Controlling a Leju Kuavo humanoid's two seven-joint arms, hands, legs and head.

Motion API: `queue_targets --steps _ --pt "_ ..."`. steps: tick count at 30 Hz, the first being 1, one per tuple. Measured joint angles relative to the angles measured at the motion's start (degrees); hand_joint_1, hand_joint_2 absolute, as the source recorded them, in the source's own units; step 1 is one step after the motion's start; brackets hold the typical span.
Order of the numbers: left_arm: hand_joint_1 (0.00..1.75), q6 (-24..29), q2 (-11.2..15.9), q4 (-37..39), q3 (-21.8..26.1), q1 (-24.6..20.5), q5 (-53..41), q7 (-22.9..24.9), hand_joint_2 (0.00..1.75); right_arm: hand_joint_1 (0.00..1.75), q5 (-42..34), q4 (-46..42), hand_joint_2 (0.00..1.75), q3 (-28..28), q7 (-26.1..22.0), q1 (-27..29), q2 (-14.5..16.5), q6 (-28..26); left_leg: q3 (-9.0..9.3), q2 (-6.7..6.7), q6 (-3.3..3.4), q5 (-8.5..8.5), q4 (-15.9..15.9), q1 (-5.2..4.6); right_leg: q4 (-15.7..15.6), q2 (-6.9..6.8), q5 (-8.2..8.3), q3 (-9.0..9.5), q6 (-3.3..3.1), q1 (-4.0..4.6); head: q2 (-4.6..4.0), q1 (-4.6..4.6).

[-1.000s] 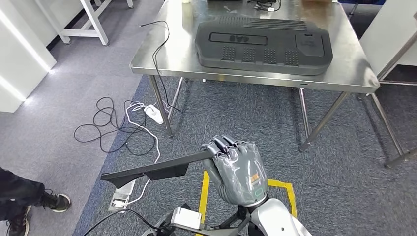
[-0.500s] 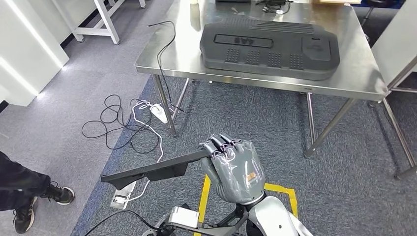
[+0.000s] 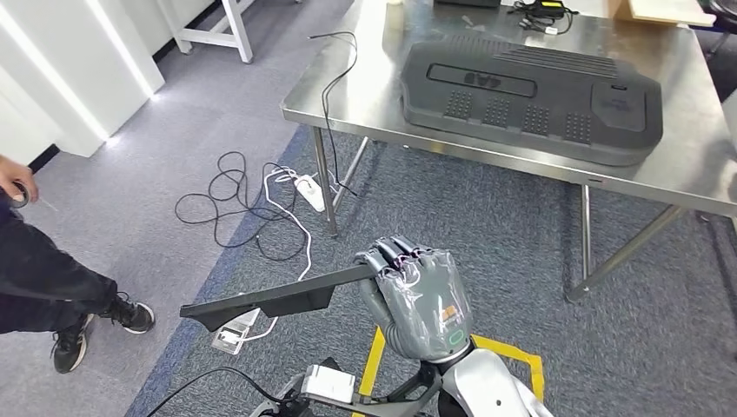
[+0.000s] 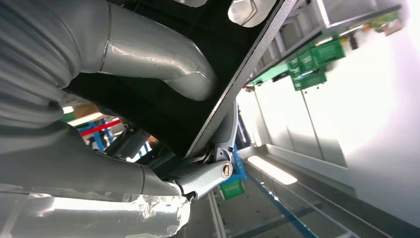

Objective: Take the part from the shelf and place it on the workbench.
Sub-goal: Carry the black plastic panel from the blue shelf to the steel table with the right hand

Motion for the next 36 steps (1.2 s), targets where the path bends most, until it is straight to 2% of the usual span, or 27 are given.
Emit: queue_targets --steps 2,10,15,18,20,21,23,24,25,27,28,29,30,31,32,34,35,36 --pt "0.0 -0.1 0.0 0.0 0.0 0.1 -0.1 0.0 1.75 1.75 0.0 0.0 1.75 0.0 0.0 0.0 0.0 0.0 -0.23 -0.27 -0.27 -0.27 0.3 -0.07 -1.3 0.27 -0.08 0.39 -0.25 0.11 0.0 -0.15" --pt "0.0 -0.7 0.0 0.0 0.0 0.5 -0.2 -0.8 1.75 1.75 0.0 0.0 1.75 0.0 -0.3 0.0 0.1 -0.2 0.65 -0.26 -0.37 -0.31 -0.5 0.1 -1.3 0.27 -0.4 0.82 -1.01 0.34 0.01 -0.27" --pt "0.0 -1.1 0.2 0.0 0.0 0.5 -0.2 -0.9 1.75 1.75 0.0 0.0 1.75 0.0 -0.3 0.0 0.1 -0.2 0.76 -0.26 -0.56 -0.42 -0.6 0.05 -1.4 0.24 -0.51 0.95 -1.15 0.29 0.0 -0.27" --pt "0.0 -1.3 0.3 -0.1 0.0 0.6 -0.1 -1.1 1.75 1.75 0.0 0.0 1.75 0.0 -0.5 0.0 0.2 -0.3 2.16 -0.13 0.0 0.02 -2.6 0.19 -2.6 0.16 -0.28 1.89 -0.6 0.32 0.0 -0.44" --pt "0.0 -1.4 0.3 -0.2 0.0 0.6 -0.1 -1.2 1.75 1.75 0.0 0.0 1.75 0.0 -0.6 -0.1 0.3 -0.4 4.07 0.12 0.23 0.78 -5.1 0.75 -0.3 -0.09 -1.59 1.28 -0.21 0.48 0.0 -0.2" --pt "0.0 -1.5 0.3 -0.2 0.0 0.6 -0.1 -1.3 1.75 1.75 0.0 0.0 1.75 0.0 -0.6 -0.1 0.3 -0.5 4.64 0.25 0.23 0.83 -5.7 0.97 2.7 -0.26 -2.92 -0.12 0.03 0.27 0.0 -0.02" --pt "0.0 -1.6 0.3 -0.2 0.0 0.8 -0.1 -1.3 1.75 1.75 -0.1 0.1 1.75 0.0 -0.6 0.0 0.3 -0.6 5.21 0.37 0.06 0.47 -5.9 1.3 9.4 -0.38 -5.42 -4.08 0.78 -0.34 0.0 0.16" --pt "0.0 -1.6 0.3 -0.2 0.0 0.9 -0.1 -1.3 1.75 1.75 -0.1 0.1 1.75 0.0 -0.6 0.2 0.3 -0.6 5.41 0.38 -0.22 0.09 -5.8 1.55 11.1 -0.45 -5.42 -5.37 1.22 -0.72 0.0 0.16" --pt "0.0 -1.6 0.3 -0.2 0.0 1.0 0.0 -1.2 1.75 1.75 -0.1 0.1 1.75 0.0 -0.6 0.3 0.2 -0.6 5.65 0.33 -0.62 -0.41 -5.4 1.9 10.7 -0.53 -4.2 -5.62 1.75 -1.11 0.0 0.17" --pt "0.0 -1.6 0.3 -0.2 0.0 1.1 0.0 -1.0 1.75 1.75 -0.1 0.1 1.75 0.0 -0.5 0.3 0.2 -0.6 6.13 0.2 -1.74 -1.85 -4.3 2.69 4.8 -0.6 -0.04 -3.36 2.97 -1.92 0.0 0.24" --pt "0.0 -1.6 0.3 -0.2 0.0 1.0 0.0 -0.8 1.75 1.75 -0.1 0.1 1.75 0.0 -0.5 0.3 0.2 -0.7 6.17 0.13 -2.45 -2.68 -3.5 2.88 1.8 -0.4 1.21 -2.07 3.41 -2.08 0.0 0.57" --pt "0.0 -1.5 0.4 -0.2 0.0 0.8 0.0 -0.7 1.75 1.75 -0.2 0.2 1.75 0.0 -0.4 0.3 0.2 -0.8 6.09 0.03 -3.05 -3.34 -2.8 2.93 0.2 -0.21 1.56 -1.32 3.25 -2.15 0.0 0.81" --pt "0.0 -1.5 0.4 -0.3 0.0 0.8 0.0 -0.6 1.75 1.75 -0.3 0.2 1.75 0.0 -0.2 0.4 0.2 -0.9 5.98 -0.05 -3.55 -3.81 -2.3 2.9 -0.3 -0.02 1.13 -1.09 2.8 -2.09 0.0 0.84" --pt "0.0 -1.4 0.4 -0.3 0.0 0.7 0.0 -0.5 1.75 1.75 -0.6 0.2 1.75 0.0 -0.1 0.4 0.2 -1.1 5.98 -0.14 -3.9 -3.98 -2.1 2.84 0.0 0.11 0.59 -1.22 1.98 -1.92 0.0 0.8" --pt "0.0 -1.4 0.4 -0.3 0.0 0.7 0.0 -0.5 1.75 1.75 -1.1 0.2 1.75 0.0 0.0 0.5 0.2 -1.3 6.1 -0.21 -4.12 -4.07 -2.1 2.92 0.2 0.07 0.27 -1.21 1.19 -1.91 0.0 0.48" --pt "0.0 -1.3 0.4 -0.3 0.0 0.7 0.0 -0.4 1.75 1.75 -2.9 0.2 1.75 -0.1 -0.1 0.5 0.3 -1.7 6.1 0.5 -4.39 -4.71 -1.0 2.98 0.2 -0.14 -0.28 -0.61 0.27 -1.82 0.0 -0.03" --pt "0.0 -1.3 0.4 -0.3 0.0 0.6 0.0 -0.4 1.75 1.75 -4.1 0.2 1.75 -0.2 -0.3 0.4 0.3 -1.8 5.16 1.09 -4.39 -5.55 1.2 2.89 0.1 -0.34 -0.55 -0.18 -0.15 -1.77 0.0 -0.23" --pt "0.0 -1.3 0.4 -0.4 0.0 0.5 0.0 -0.4 1.75 1.75 -5.2 0.3 1.75 -0.3 -0.5 0.4 0.3 -1.9 3.35 1.72 -4.29 -6.7 4.7 2.65 0.0 -0.6 -0.85 0.25 -0.53 -1.65 0.0 -0.49"
